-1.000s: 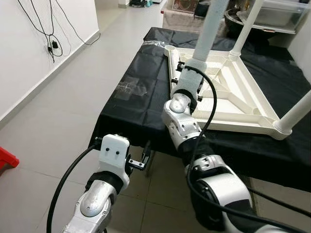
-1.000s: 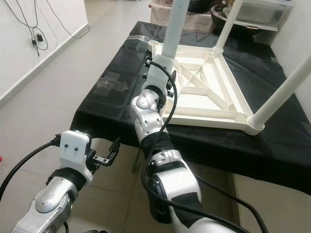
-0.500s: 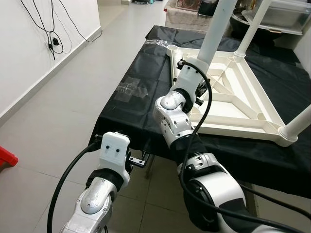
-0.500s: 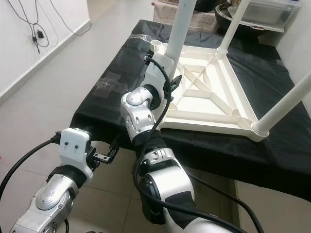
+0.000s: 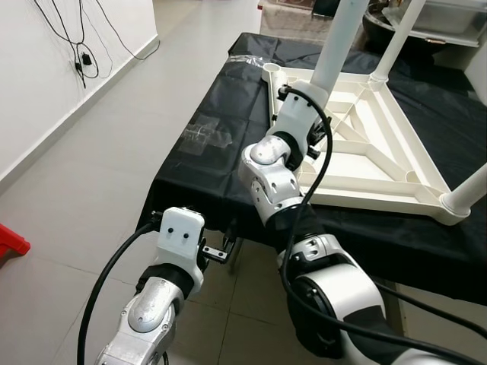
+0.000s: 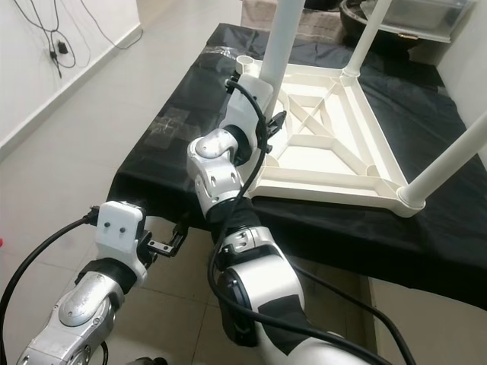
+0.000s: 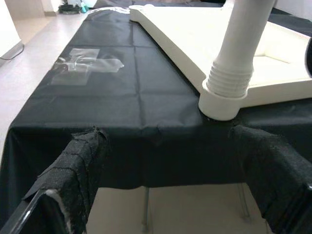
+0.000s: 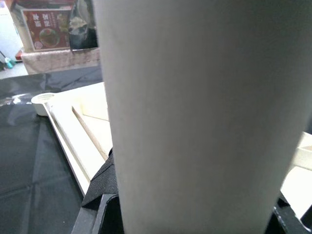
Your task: Building children table
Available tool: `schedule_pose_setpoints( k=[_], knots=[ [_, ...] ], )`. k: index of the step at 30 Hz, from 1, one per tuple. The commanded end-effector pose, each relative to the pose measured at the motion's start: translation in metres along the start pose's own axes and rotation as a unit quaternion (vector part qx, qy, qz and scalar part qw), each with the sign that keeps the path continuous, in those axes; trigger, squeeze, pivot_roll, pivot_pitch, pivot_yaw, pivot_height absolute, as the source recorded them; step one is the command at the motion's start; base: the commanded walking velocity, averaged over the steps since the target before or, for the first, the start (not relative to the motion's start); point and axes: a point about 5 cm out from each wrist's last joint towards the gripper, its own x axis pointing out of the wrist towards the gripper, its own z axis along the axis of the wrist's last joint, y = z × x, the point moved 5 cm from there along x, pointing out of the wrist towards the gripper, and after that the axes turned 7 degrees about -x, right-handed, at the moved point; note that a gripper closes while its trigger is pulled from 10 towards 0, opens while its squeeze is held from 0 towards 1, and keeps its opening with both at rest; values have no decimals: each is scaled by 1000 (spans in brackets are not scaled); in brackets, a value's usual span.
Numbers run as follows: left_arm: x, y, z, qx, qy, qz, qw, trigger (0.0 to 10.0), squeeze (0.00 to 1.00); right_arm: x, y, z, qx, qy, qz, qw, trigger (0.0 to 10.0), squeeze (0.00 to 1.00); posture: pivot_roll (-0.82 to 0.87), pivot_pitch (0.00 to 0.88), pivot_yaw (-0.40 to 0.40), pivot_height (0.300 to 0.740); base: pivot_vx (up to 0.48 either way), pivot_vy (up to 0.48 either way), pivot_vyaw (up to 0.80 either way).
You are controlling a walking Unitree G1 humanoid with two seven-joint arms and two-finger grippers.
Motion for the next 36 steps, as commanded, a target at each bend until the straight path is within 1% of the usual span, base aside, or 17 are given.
schedule_pose_setpoints(
  k=[1, 9, 10, 11, 12, 13, 14, 15, 17, 19, 20, 21, 28, 30, 31, 34, 36],
  knots=[
    [0, 0, -4, -1, 7, -2, 1000, 10000, 0, 10, -10, 18, 17, -36, -12, 999, 10000, 0, 107, 172, -68, 740, 0, 0, 0],
    [2, 1, -6, -4, 11, -4, 1000, 10000, 0, 9, -3, 35, 54, -57, 44, 996, 10000, 0, 105, 170, -67, 740, 0, 0, 0],
    [5, 3, -6, 8, 14, -4, 1000, 10000, 1000, 6, 2, 37, 69, -58, 94, 991, 10000, 0, 101, 167, -59, 740, 0, 0, 0],
    [9, 6, -5, 22, 17, -2, 1000, 10000, 1000, 3, 9, 37, 88, -55, 153, 983, 10000, 0, 101, 166, -59, 740, 0, 0, 0],
    [9, 6, -5, 22, 17, -2, 1000, 10000, 1000, 3, 9, 37, 88, -55, 153, 983, 10000, 0, 101, 166, -59, 740, 0, 0, 0],
    [13, 10, -6, 45, 24, 2, 999, 10000, 745, -1, 13, 38, 94, -57, 192, 975, 10000, 0, 98, 164, -58, 740, 0, 0, 0],
    [13, 10, -6, 45, 24, 2, 999, 10000, 745, -1, 13, 38, 94, -57, 192, 975, 10000, 0, 98, 164, -58, 740, 0, 0, 0],
    [16, 13, -6, 57, 26, 5, 998, 10000, 0, -4, 16, 36, 102, -50, 221, 969, 10000, 0, 101, 163, -57, 740, 0, 0, 0],
    [20, 17, -6, 77, 30, 5, 997, 10000, 0, -8, 20, 32, 114, -36, 252, 960, 10000, 0, 103, 161, -58, 740, 0, 0, 0],
    [28, 25, -8, 98, 42, 10, 994, 10000, 0, -18, 25, 26, 137, -11, 299, 944, 10000, 0, 104, 162, -56, 740, 0, 0, 0],
    [28, 25, -8, 98, 42, 10, 994, 10000, 0, -18, 25, 26, 137, -11, 299, 944, 10000, 0, 104, 162, -56, 740, 0, 0, 0],
    [37, 28, -10, 116, 48, 1, 992, 10000, 0, -24, 26, 21, 142, -6, 323, 936, 10000, 0, 103, 159, -55, 740, 0, 0, 0],
    [55, 32, -11, 147, 48, -17, 988, 10000, 0, -40, 31, 13, 140, 8, 366, 920, 10000, 0, 100, 160, -48, 740, 0, 0, 0],
    [57, 32, -11, 147, 48, -18, 988, 10000, 0, -42, 32, 11, 140, 12, 371, 918, 10000, 0, 101, 158, -47, 740, 0, 0, 0],
    [63, 33, -12, 148, 47, -22, 988, 10000, 0, -48, 32, 8, 143, 20, 393, 908, 10000, 0, 102, 155, -48, 740, 0, 0, 0],
    [69, 31, -12, 150, 45, -29, 987, 10000, 0, -53, 32, 5, 145, 27, 409, 900, 10000, 0, 101, 156, -46, 740, 0, 0, 0],
    [69, 31, -12, 150, 45, -29, 987, 10000, 0, -53, 32, 5, 145, 27, 409, 900, 10000, 0, 101, 156, -46, 740, 0, 0, 0]
  ],
)
